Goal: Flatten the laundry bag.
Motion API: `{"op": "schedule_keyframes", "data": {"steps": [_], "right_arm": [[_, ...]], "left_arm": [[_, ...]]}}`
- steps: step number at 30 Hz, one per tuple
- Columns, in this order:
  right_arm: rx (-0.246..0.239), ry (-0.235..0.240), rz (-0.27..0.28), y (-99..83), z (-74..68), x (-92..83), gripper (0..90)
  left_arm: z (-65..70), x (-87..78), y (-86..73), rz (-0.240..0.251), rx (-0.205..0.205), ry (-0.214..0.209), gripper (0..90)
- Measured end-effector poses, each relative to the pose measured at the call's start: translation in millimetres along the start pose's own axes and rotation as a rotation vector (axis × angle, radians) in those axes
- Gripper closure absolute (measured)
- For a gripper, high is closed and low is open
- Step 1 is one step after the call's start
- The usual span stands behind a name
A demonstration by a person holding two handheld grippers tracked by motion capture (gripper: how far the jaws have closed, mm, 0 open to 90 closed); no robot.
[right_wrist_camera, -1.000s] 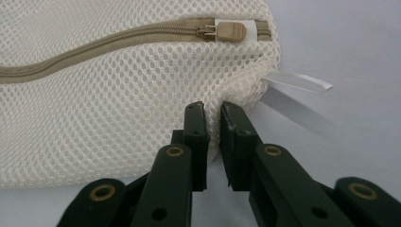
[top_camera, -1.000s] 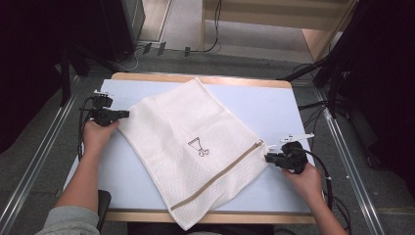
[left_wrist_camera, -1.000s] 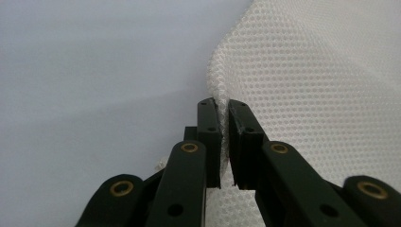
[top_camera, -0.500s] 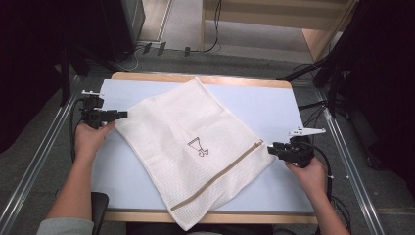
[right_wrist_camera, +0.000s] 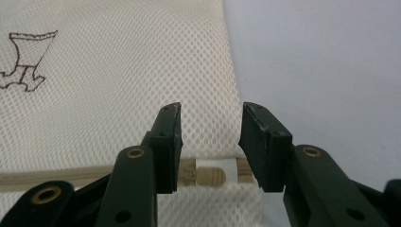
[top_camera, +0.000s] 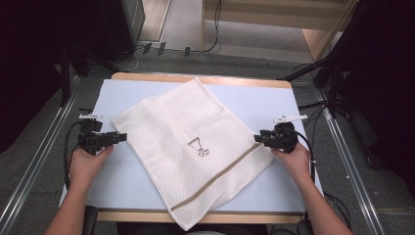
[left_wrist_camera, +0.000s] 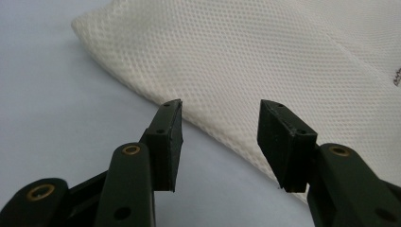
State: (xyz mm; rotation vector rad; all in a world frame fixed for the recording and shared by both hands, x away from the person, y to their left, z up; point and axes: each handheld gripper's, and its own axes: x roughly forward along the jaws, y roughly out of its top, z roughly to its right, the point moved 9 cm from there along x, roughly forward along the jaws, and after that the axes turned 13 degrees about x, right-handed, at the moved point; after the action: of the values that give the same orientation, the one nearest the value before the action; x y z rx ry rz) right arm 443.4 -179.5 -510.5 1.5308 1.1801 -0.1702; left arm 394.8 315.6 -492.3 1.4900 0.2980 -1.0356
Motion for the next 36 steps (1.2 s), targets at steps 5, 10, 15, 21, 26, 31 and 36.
{"op": "schedule_keyframes", "data": {"steps": [5, 10, 15, 21, 26, 31, 36], "right_arm": [[0.012, 0.001, -0.01, 9.4, 1.2, 13.9, 60.4], [0.015, 0.011, -0.025, 15.5, -0.4, 28.6, 60.5], [0.005, 0.001, -0.023, 20.1, 0.0, 37.8, 58.0], [-0.005, -0.025, -0.046, 22.3, 6.1, 49.5, 51.7], [-0.022, -0.034, -0.066, 19.6, 7.1, 57.0, 52.2], [-0.04, -0.051, -0.074, 17.6, 5.3, 56.4, 68.9], [-0.05, -0.076, -0.086, 16.3, 2.0, 56.4, 83.3]], "left_arm": [[16.9, -0.2, -12.2, -0.01, 0.0, -0.014, 53.4], [26.0, 7.2, -17.2, -0.02, -0.03, -0.023, 53.6], [34.6, 20.9, -21.1, -0.064, -0.008, -0.019, 52.6], [42.8, 29.3, -15.7, -0.046, 0.021, 0.025, 50.0], [48.5, 34.4, -13.2, -0.052, 0.044, 0.073, 52.0], [53.7, 39.1, -11.3, -0.053, 0.079, 0.061, 67.8], [50.7, 39.6, -10.9, -0.065, 0.035, -0.027, 84.8]]}}
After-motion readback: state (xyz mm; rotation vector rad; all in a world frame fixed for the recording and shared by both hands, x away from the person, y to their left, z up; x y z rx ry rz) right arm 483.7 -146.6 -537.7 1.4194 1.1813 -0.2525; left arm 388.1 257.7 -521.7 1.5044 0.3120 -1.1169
